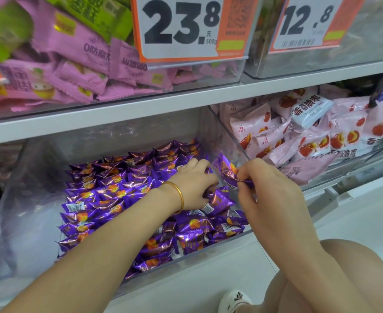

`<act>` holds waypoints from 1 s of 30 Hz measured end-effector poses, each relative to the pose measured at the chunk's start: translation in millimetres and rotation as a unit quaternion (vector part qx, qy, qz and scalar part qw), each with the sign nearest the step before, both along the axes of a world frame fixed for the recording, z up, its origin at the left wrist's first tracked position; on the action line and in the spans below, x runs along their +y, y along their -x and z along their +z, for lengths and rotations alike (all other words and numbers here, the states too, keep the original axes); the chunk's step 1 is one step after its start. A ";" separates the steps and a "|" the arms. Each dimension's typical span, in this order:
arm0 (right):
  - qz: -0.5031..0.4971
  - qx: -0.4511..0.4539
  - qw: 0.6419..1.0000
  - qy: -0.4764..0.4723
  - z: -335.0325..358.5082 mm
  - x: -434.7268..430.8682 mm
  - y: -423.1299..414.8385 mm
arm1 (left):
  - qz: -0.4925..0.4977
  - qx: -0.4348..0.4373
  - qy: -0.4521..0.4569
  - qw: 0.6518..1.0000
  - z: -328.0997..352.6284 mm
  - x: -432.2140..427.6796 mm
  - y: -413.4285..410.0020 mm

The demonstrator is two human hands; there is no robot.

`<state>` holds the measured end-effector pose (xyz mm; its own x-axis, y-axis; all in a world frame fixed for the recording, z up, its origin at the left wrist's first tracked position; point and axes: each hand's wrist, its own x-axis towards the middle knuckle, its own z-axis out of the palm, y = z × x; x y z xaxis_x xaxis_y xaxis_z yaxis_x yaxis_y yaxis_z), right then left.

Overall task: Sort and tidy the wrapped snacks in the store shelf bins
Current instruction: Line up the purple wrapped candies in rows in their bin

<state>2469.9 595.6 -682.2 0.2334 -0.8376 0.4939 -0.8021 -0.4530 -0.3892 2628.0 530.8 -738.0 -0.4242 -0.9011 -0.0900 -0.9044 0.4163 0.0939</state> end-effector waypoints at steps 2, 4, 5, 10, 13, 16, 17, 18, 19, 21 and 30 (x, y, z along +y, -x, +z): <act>-0.002 0.000 1.000 0.003 -0.5 -0.1 -0.3 | 0.002 0.016 -0.007 1.000 1.8 0.7 -1.6; -0.002 -0.001 1.000 0.008 -1.0 0.1 -0.7 | 0.011 0.021 -0.010 1.000 3.4 0.3 -0.4; -0.003 -0.001 1.000 0.009 -1.3 0.2 -0.8 | 0.021 0.020 -0.007 1.000 4.1 0.2 1.6; -0.007 0.000 1.000 0.005 -2.0 -0.2 -1.1 | 0.047 -0.041 0.032 0.998 -2.5 -0.5 9.5; -0.007 0.002 1.000 -0.001 -2.2 0.0 -1.4 | 0.040 -0.005 0.035 0.999 -3.4 0.7 2.6; -0.007 0.005 1.000 0.003 -2.2 -0.7 -1.9 | 0.033 0.027 0.020 0.999 -1.8 1.6 -3.0; -0.008 0.006 1.000 0.004 -2.3 -0.9 -2.2 | 0.039 0.029 0.015 0.999 -0.1 2.4 -2.9; -0.009 0.005 1.000 0.004 -2.3 -1.0 -2.3 | 0.047 0.028 0.011 0.998 0.6 2.6 -2.1; -0.010 0.004 1.000 0.003 -2.2 -1.0 -2.4 | 0.058 0.021 0.009 0.998 1.9 3.0 -0.4; -0.011 0.003 1.000 0.004 -2.4 -0.5 -2.4 | 0.081 0.000 0.011 0.997 2.0 2.4 3.4; -0.021 0.041 0.999 0.003 -2.0 1.4 -6.8 | 0.112 -0.028 0.058 0.992 -3.0 0.7 4.5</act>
<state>2476.7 597.0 -684.2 0.2383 -0.8444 0.4798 -0.8494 -0.4207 -0.3186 2623.6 531.5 -741.0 -0.2104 -0.9776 0.0017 -0.9776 0.2104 0.0044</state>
